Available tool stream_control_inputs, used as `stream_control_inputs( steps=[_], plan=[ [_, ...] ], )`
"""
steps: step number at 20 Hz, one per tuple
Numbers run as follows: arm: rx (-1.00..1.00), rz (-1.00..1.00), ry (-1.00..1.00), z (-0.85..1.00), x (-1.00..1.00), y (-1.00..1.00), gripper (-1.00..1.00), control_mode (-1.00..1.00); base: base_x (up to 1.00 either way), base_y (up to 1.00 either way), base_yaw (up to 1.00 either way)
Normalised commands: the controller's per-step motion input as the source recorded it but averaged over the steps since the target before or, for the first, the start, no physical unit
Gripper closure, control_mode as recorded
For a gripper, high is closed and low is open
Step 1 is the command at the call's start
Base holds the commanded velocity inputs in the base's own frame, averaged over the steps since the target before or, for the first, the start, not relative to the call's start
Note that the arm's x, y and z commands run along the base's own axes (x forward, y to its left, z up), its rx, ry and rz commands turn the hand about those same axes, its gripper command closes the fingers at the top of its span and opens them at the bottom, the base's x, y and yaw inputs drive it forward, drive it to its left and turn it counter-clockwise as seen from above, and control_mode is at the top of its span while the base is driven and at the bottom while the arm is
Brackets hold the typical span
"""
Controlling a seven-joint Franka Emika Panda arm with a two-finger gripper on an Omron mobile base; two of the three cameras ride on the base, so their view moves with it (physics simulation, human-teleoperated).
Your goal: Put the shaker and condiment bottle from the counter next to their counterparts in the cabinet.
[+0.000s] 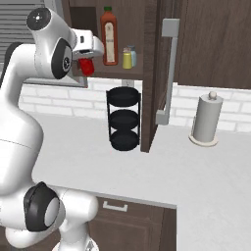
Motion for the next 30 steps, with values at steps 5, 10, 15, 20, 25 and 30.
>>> stream_control_inputs(
  steps=[5,10,15,20,25,30],
  plan=[
    [0.0,0.0,0.0,0.0,0.28,0.0,1.0,-1.0,0.0,0.0,0.0],
    [0.0,0.0,0.0,0.0,0.31,0.0,1.0,-1.0,0.0,0.0,0.0],
    [0.0,0.0,0.0,0.0,0.23,0.0,1.0,-1.0,0.0,0.0,0.0],
    [0.0,0.0,0.0,-0.15,0.19,0.0,1.0,-1.0,0.0,0.0,0.0],
    [0.0,0.0,0.0,-0.28,0.18,0.0,1.0,-1.0,0.0,0.0,0.0],
    [0.0,0.0,0.0,-0.14,0.19,0.0,1.0,-1.0,0.0,0.0,0.0]
  ],
)
